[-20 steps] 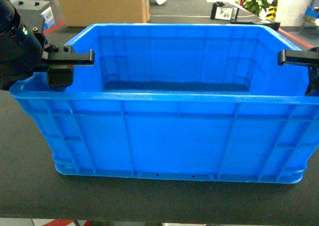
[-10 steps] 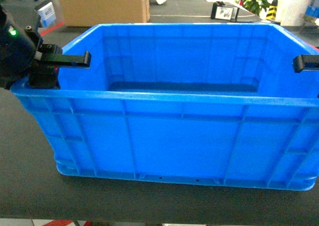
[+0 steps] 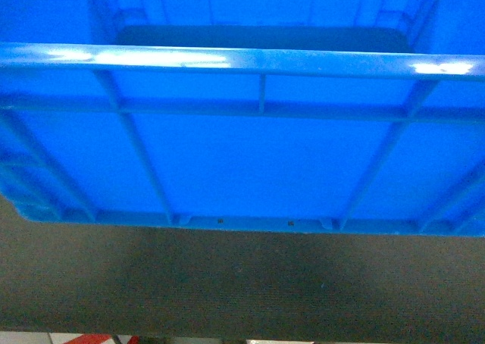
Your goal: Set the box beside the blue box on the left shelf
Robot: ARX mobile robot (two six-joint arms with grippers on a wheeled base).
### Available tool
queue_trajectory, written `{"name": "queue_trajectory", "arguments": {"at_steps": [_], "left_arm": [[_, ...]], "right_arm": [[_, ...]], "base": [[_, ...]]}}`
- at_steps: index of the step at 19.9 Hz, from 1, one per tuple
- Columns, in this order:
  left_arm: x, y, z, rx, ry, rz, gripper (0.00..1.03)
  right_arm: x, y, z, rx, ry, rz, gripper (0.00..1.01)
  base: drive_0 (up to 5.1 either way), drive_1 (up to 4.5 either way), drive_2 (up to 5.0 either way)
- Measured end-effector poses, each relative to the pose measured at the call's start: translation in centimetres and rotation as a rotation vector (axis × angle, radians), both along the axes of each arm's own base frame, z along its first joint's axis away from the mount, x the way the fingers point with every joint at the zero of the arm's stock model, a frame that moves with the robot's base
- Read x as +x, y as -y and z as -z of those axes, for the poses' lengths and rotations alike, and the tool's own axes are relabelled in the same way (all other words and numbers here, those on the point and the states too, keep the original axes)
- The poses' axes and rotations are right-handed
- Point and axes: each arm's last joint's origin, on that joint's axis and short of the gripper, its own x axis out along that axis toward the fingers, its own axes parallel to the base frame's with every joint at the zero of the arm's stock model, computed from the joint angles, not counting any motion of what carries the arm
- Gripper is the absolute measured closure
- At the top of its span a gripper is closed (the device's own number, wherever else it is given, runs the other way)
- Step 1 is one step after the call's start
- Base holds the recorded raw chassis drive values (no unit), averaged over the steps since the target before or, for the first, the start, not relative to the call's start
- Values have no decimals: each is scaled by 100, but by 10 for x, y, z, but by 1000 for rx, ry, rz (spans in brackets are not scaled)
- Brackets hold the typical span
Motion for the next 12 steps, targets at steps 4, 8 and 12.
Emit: {"name": "queue_trajectory", "arguments": {"at_steps": [4,8,12], "left_arm": [[-40,4,6,32,-9,-11,90],[-60,7,16,38,-22,-15,90],[-64,5,14,23,4,-17,90]], "right_arm": [[-30,1,10,-14,-17,-19,90],[-52,5,20,-20,-28,-16,90],[-59,7,17,-20,12,2,90]], "base": [[0,0,0],[0,0,0],[0,0,0]]}}
